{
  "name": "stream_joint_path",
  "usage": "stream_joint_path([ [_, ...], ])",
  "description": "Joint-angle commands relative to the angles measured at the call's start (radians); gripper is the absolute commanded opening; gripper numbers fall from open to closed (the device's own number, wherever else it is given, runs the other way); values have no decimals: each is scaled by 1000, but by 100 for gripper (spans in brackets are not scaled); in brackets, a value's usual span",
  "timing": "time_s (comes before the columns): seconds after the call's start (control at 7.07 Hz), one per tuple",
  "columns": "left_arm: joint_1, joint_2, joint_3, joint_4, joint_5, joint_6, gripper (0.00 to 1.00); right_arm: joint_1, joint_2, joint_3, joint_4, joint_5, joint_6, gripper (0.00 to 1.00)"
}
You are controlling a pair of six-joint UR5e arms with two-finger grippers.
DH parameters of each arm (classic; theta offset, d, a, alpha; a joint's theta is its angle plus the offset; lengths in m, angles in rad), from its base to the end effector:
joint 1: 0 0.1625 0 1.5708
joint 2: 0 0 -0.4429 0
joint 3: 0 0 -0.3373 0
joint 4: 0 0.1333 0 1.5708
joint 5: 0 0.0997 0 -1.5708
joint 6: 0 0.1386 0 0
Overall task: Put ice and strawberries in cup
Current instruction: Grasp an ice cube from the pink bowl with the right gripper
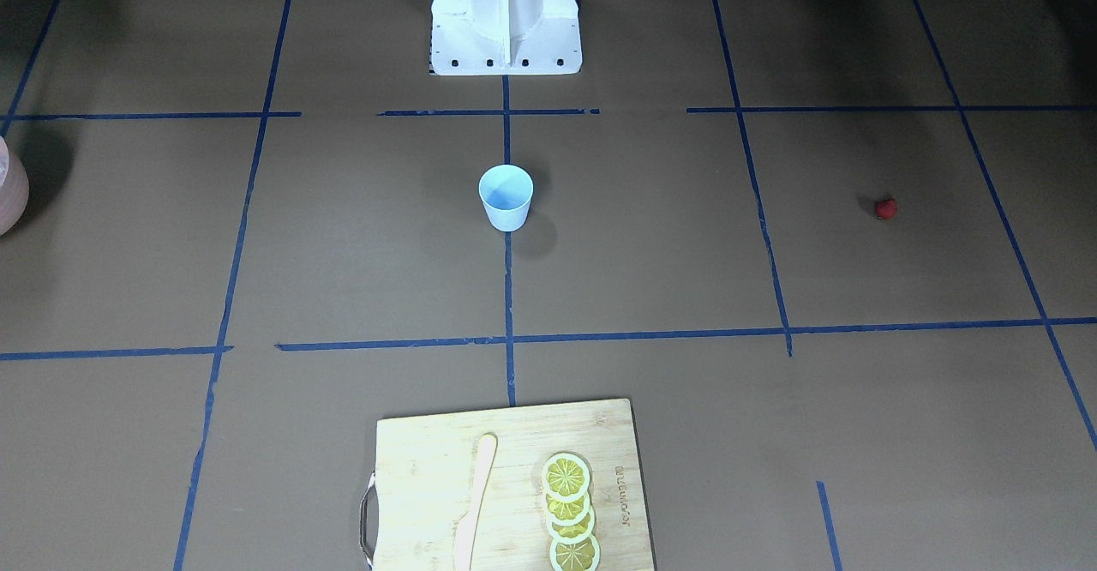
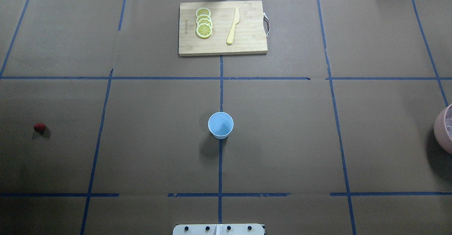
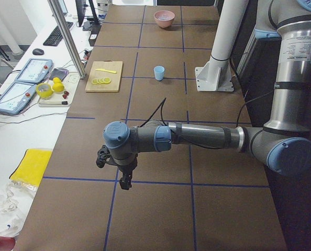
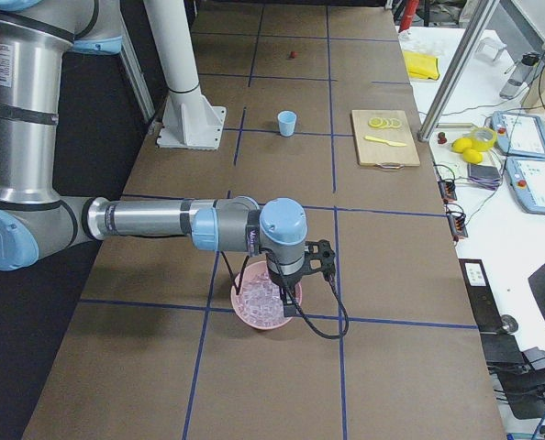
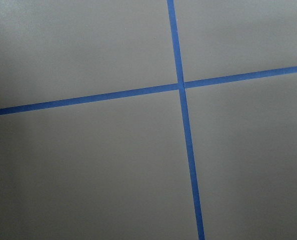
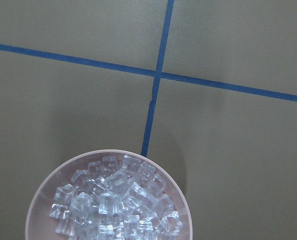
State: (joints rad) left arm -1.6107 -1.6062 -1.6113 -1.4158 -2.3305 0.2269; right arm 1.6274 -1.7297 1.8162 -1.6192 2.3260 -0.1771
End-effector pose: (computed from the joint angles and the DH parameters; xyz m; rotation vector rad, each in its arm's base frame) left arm -0.0555 -0.4416 0.6876 0.0264 0.7633 0.1478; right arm 0.0591 -0.3667 0.6677 0.1241 -0.7463 -0.1291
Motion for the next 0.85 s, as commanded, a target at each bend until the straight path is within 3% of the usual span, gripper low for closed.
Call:
stream_joint_path([
  [0.0,0,0,1,0,-1,-1,100,-10,4,3,5,1,2,100],
  [0.28,0,3,-1,-2,-4,-1,100,-82,4,8,7,4,71,100],
  [0.71,0,6,-1,-2,-6,-1,100,-165,-33,3,143,1,227,100],
])
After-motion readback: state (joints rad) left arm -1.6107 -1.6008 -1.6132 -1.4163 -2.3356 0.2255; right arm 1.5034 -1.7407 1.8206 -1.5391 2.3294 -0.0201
